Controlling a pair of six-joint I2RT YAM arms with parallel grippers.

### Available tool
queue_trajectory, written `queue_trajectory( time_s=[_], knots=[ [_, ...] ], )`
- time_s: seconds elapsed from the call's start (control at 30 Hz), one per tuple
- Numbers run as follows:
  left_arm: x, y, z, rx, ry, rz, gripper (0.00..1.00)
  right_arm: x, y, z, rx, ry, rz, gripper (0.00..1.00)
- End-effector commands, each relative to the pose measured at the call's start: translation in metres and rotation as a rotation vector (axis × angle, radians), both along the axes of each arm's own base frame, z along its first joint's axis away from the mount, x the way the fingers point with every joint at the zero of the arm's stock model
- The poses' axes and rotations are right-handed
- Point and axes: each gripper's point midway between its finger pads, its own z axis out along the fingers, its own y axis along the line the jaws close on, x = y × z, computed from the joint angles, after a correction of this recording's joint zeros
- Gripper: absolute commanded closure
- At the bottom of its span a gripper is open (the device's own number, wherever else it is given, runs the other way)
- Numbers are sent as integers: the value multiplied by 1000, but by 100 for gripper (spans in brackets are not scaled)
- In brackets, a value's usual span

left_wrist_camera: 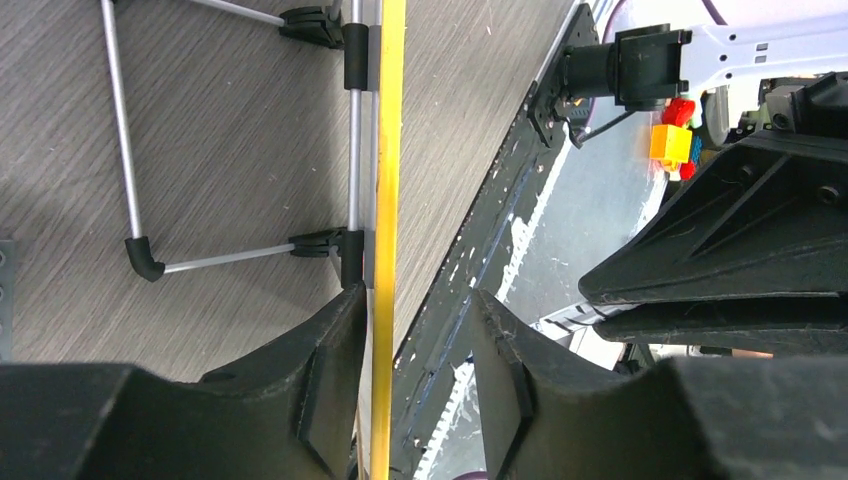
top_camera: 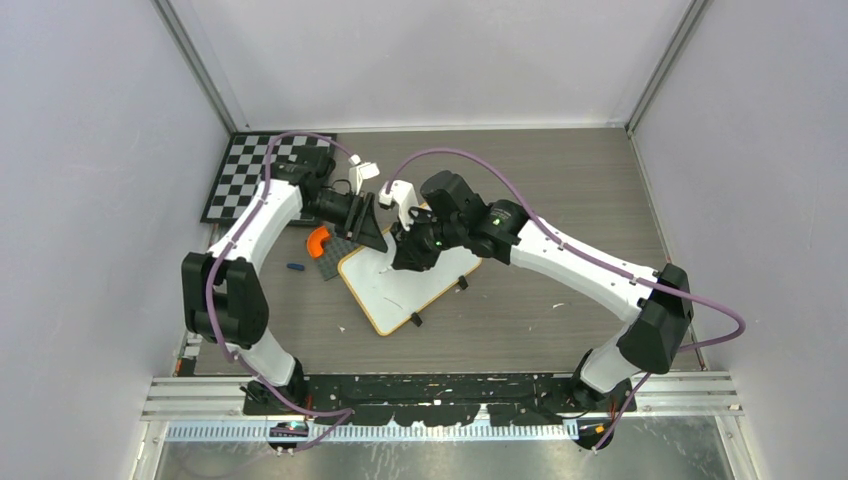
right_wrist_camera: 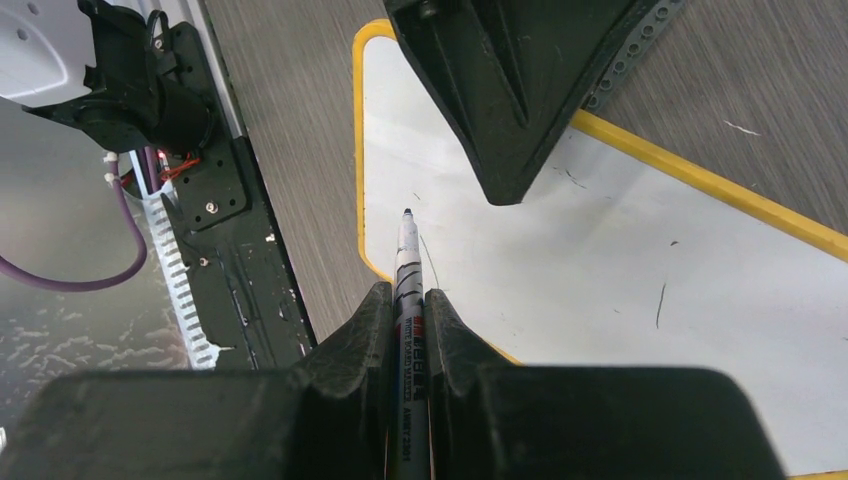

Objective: Write a sentence on the whiteboard
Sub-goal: Hold the whiteboard stand at the center of the board.

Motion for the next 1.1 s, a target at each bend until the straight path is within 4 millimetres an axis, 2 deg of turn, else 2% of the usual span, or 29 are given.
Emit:
queue_trajectory(
  time_s=[0.0,0.13,0.27,0.63,1.07],
  knots=[
    [1,-5,12,-31,-28,-32,57,-5,6,22,68,-30,24,100],
    [0,-7,10,-28,-26,-43,62,-4,6,24,68,-37,18,100],
    [0,-8,9,-19,-33,-53,70,-4,7,26,71,-38,23,100],
    [-1,-24,-3,43,-12,-170,100,-6,8,24,69,-34,31,100],
    [-1,-37,-9,84,-11,-280,100,-10,6,19,60,-38,38,100]
  ],
)
